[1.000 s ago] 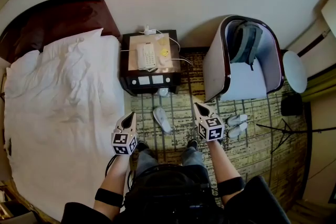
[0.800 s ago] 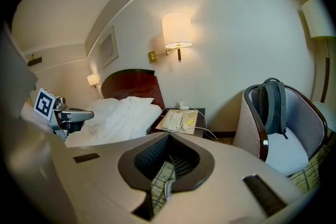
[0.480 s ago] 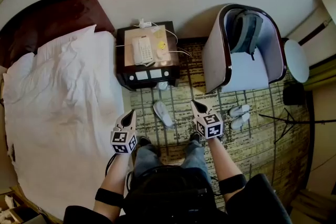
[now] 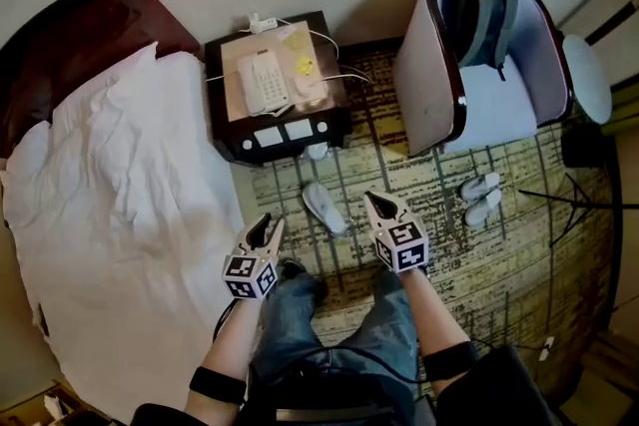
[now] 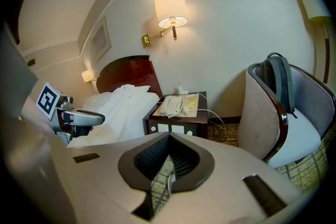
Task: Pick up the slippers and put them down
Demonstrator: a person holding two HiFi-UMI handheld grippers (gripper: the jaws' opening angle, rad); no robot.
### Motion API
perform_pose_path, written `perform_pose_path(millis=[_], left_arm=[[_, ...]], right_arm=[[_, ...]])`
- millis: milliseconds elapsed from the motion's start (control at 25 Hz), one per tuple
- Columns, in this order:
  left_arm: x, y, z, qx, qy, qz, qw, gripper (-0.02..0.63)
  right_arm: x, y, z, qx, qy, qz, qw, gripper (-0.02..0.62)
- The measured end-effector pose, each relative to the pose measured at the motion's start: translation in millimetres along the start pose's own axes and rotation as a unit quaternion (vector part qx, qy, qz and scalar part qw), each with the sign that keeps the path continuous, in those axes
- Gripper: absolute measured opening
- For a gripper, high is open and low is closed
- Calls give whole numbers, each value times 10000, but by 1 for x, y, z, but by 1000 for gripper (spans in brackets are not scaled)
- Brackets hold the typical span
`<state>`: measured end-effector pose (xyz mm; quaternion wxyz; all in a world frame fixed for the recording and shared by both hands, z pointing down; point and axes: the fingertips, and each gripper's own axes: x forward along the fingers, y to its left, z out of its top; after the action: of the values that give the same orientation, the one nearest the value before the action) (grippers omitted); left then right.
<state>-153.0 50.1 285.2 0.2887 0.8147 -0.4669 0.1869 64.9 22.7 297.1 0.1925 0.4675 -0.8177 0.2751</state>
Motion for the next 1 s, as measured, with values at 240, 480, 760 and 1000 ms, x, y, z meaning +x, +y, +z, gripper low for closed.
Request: perform_pose_path(millis=[240, 480, 760, 1000], left_arm=[[88, 29, -71, -323, 252, -427, 9982, 222], [197, 69, -141, -376, 555, -611, 9959, 255], [322, 131, -221, -1205, 767, -487, 9886, 316], [408, 172, -283, -1549, 1023, -575, 9809, 354]], right_arm=[[71, -12, -57, -49, 23, -160, 9999, 2], [152, -36, -130, -139, 248, -283, 9992, 1], [245, -81, -201, -1, 226, -333, 9992, 2], [316, -115, -249, 65, 149, -267, 9995, 2]])
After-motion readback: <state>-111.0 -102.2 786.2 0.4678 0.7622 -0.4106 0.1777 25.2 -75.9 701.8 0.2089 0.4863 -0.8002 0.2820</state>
